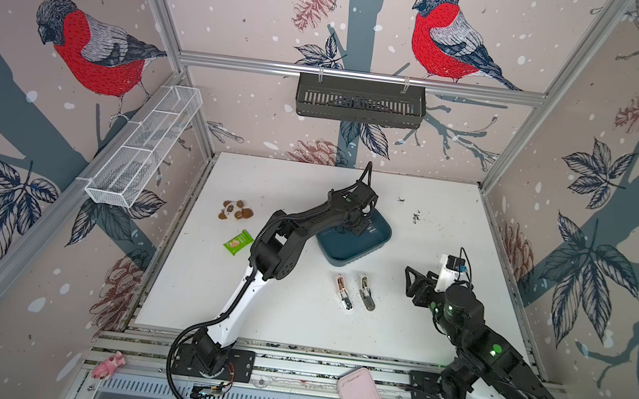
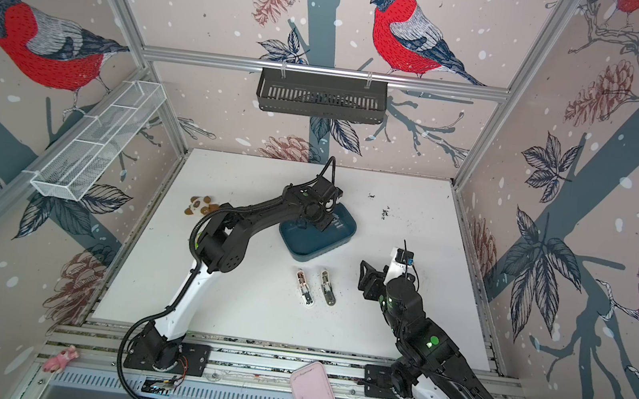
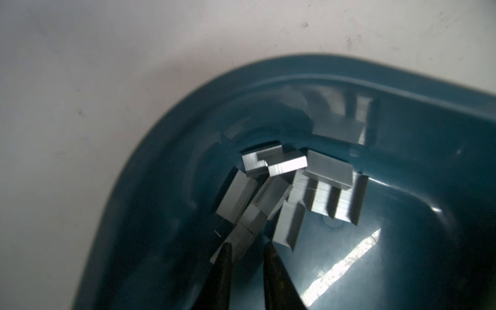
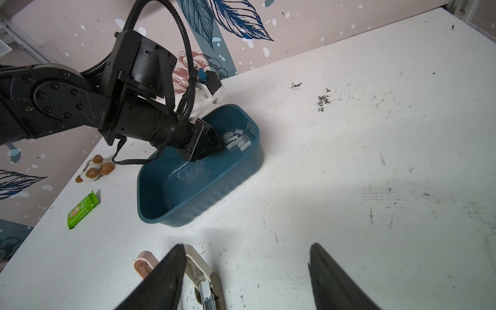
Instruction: Load the staples into the stapler
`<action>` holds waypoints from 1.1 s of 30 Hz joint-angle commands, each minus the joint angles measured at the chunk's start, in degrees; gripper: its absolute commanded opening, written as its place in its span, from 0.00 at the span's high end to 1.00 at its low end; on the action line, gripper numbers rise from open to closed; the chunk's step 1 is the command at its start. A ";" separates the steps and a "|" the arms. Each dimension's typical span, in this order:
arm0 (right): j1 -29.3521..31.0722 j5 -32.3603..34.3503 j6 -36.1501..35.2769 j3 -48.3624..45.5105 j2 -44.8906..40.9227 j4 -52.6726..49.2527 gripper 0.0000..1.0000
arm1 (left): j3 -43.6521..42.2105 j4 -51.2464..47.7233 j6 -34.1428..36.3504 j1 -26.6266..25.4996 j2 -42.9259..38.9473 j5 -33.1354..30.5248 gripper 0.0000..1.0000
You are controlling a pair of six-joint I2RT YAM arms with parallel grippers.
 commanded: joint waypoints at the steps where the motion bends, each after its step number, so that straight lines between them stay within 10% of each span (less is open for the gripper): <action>1: -0.13 -0.14 -0.23 -0.19 -0.29 1.34 0.27 | -0.02 -2.02 0.66 -0.34 -0.37 -0.26 0.78; 33: -1.23 -1.39 -0.36 -0.48 0.15 1.70 0.27 | -0.34 -5.84 0.18 -0.79 -0.52 -1.84 0.92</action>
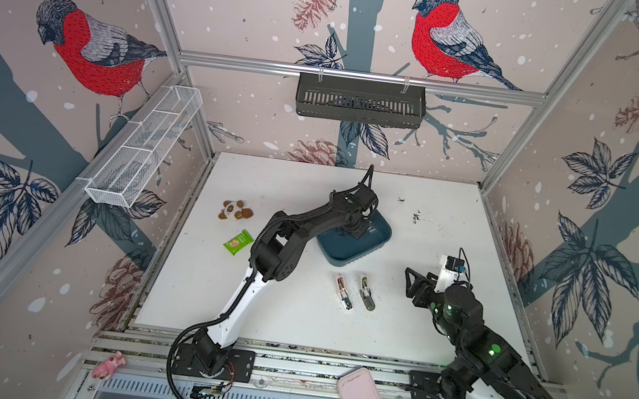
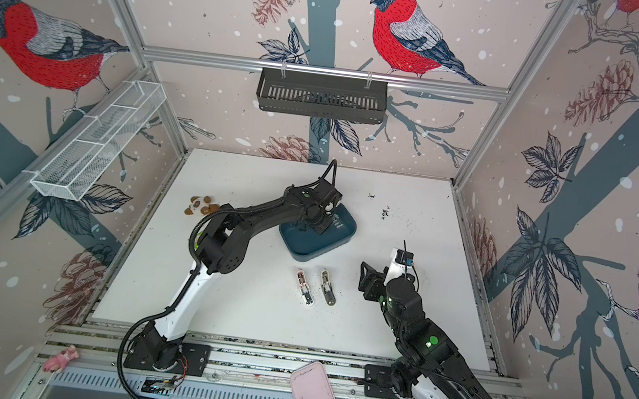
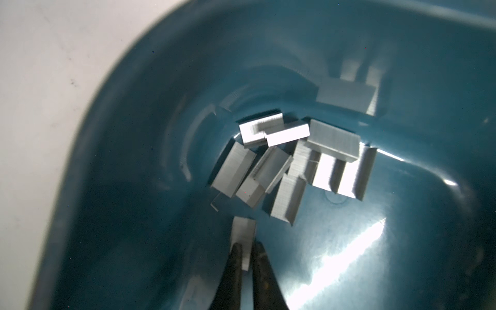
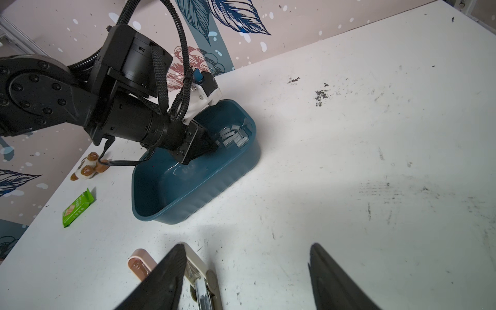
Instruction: Load the staples into the stapler
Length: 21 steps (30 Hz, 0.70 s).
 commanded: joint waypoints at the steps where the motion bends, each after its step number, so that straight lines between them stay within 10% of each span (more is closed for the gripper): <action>1: -0.23 -0.16 -0.36 0.38 -0.26 1.59 0.27 | 0.25 -2.83 0.65 -0.13 -0.25 0.70 0.93; 21: -2.87 -11.79 1.83 1.82 1.81 7.81 0.28 | -14.02 2.83 -5.46 0.25 -18.43 11.07 1.00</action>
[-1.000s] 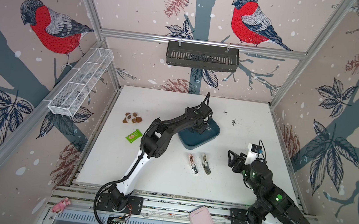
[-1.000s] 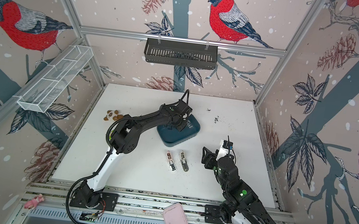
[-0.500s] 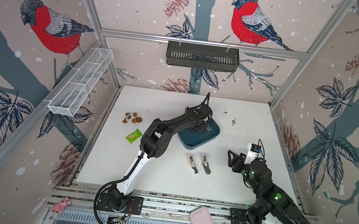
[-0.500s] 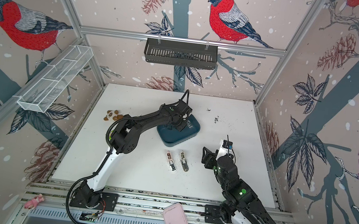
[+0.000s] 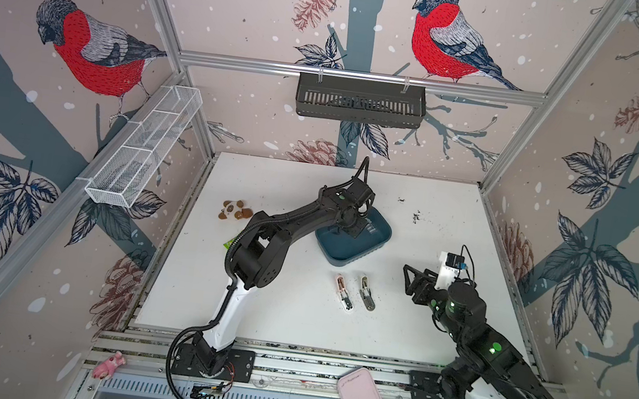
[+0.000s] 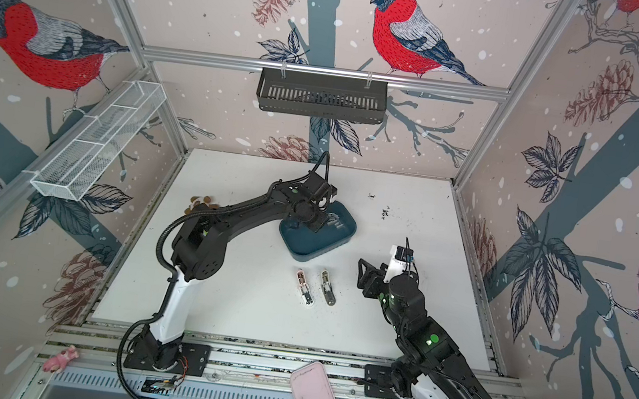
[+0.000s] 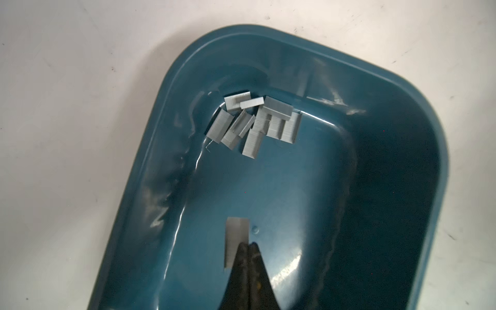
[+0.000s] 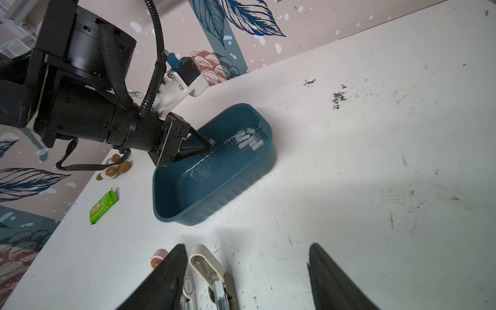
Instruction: Load the staples into the stapler
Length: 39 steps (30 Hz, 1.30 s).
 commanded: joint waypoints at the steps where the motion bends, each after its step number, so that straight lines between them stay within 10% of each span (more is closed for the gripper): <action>1: -1.21 -7.94 1.66 0.40 0.73 6.06 0.29 | -3.34 3.27 -3.07 0.41 -4.91 6.57 1.00; 17: -14.93 -42.15 10.06 1.14 11.37 32.75 0.30 | -29.93 30.61 -18.16 4.43 -30.63 36.77 1.00; 39: -12.01 -41.93 26.47 8.15 19.79 52.24 0.46 | -41.09 71.51 -46.46 0.87 -39.70 46.76 1.00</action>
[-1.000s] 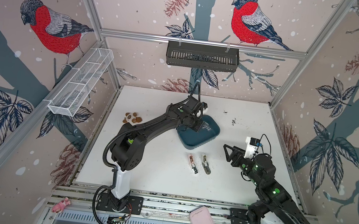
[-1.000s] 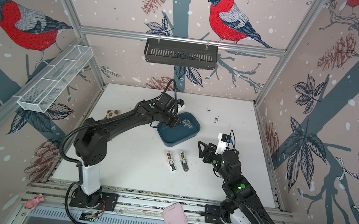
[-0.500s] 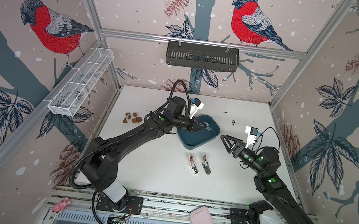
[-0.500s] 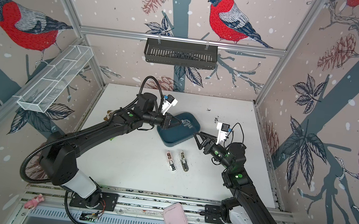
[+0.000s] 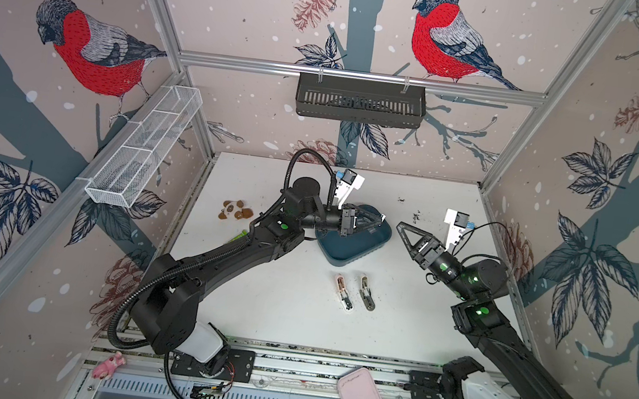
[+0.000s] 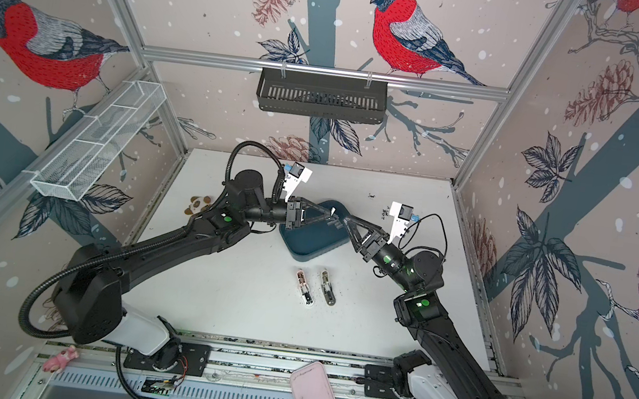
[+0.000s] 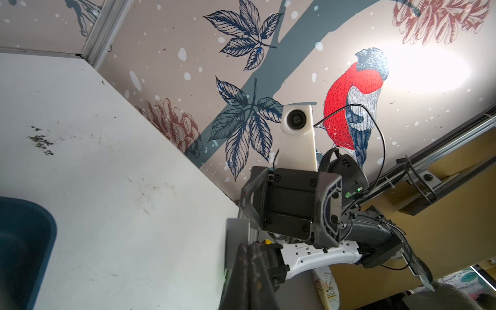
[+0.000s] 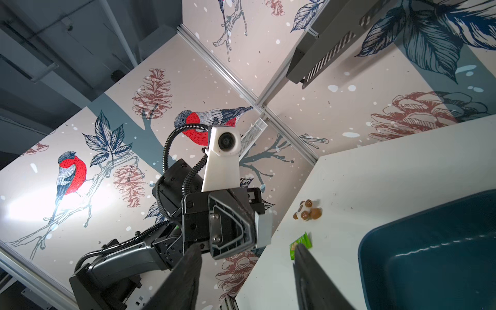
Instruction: Load the staples into the stapler
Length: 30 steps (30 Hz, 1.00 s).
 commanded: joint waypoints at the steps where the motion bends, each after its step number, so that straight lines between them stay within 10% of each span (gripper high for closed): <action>1: 0.30 -0.38 2.83 1.43 1.22 3.68 0.47 | -0.20 9.16 -3.44 -0.90 -0.84 0.61 1.00; 30: 3.48 -0.42 1.53 4.91 3.63 4.07 0.68 | 0.93 11.51 -7.74 -2.93 0.22 2.26 1.00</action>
